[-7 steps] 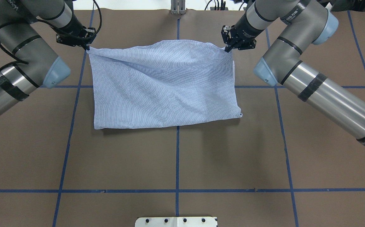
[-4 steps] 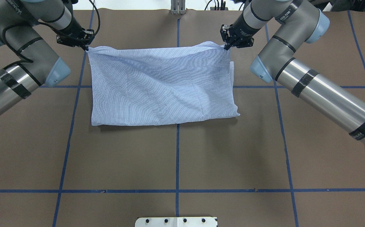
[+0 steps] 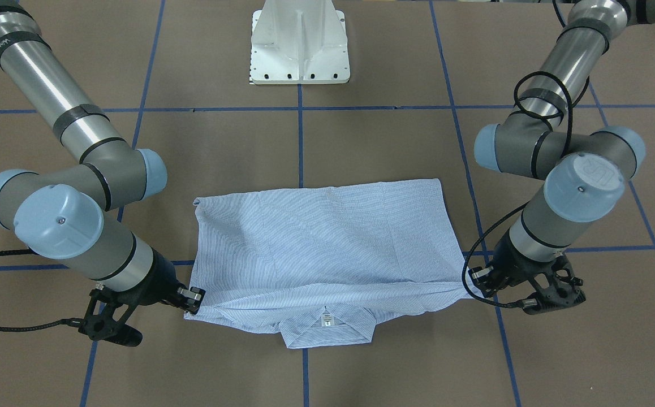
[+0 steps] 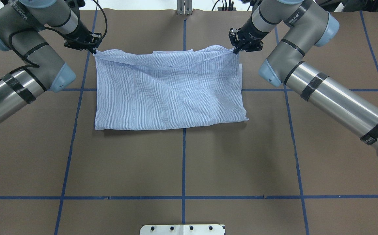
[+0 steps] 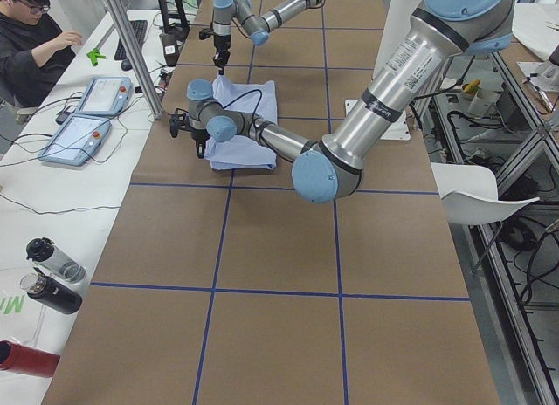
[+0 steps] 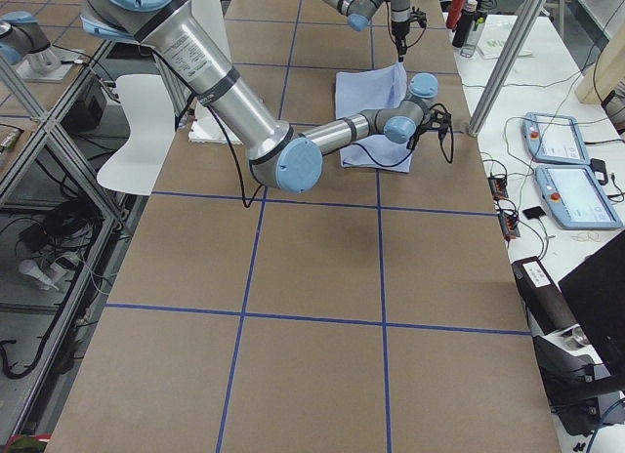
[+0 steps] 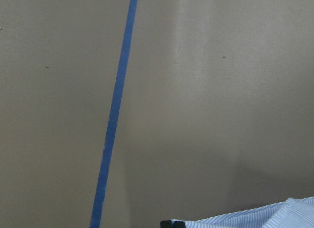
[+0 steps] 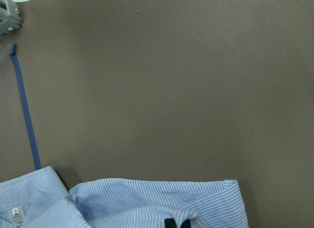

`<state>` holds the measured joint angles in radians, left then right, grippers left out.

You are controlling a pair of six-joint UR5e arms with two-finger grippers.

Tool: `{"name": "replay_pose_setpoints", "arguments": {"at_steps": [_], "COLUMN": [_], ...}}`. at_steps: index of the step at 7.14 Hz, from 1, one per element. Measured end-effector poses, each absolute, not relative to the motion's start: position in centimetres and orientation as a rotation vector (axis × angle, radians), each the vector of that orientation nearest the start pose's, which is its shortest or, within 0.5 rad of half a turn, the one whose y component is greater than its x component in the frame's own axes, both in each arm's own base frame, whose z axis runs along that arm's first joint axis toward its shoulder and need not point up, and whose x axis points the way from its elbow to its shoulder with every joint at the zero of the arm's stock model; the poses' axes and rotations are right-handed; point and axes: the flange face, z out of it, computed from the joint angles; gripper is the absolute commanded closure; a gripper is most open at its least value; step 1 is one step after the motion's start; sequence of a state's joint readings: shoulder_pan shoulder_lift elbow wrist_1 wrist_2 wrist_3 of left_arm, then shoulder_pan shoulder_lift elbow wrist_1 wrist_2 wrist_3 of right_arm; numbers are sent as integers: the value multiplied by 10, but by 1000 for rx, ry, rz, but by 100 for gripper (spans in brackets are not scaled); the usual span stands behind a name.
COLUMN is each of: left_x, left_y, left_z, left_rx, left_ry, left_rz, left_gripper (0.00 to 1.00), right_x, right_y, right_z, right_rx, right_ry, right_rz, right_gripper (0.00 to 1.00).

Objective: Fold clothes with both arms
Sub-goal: 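Lay the hem down beside the collar and open both grippers, then lower the right gripper and grasp the folded shirt's corner nearest it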

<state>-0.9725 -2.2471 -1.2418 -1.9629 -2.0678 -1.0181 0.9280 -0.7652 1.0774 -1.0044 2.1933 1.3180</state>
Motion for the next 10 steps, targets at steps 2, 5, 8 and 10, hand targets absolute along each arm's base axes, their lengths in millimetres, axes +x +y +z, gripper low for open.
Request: {"name": "replay_pose_setpoints", "arguments": {"at_steps": [2,5,8,10], "left_x": [364,360,352,347], "left_y": [-681,-680,-676,-672], "left_z": [356,359,346,338], "left_rx": [160,164,184,196], "left_ry": [854,847,862,876], "left_rz": [-204,-201,-196,-193], "left_gripper": [0,0,0,0], "right_x": [-421,-400,-407,-424], "right_y": [-685,-659,-620,-576], "right_z": [319,364,352,340], "right_rx": [-10,34,26,-13], "right_ry": [-1037,-1051,-1094,-1125], "right_rz": [335,268,233,240], "right_gripper": [0,0,0,0]}}
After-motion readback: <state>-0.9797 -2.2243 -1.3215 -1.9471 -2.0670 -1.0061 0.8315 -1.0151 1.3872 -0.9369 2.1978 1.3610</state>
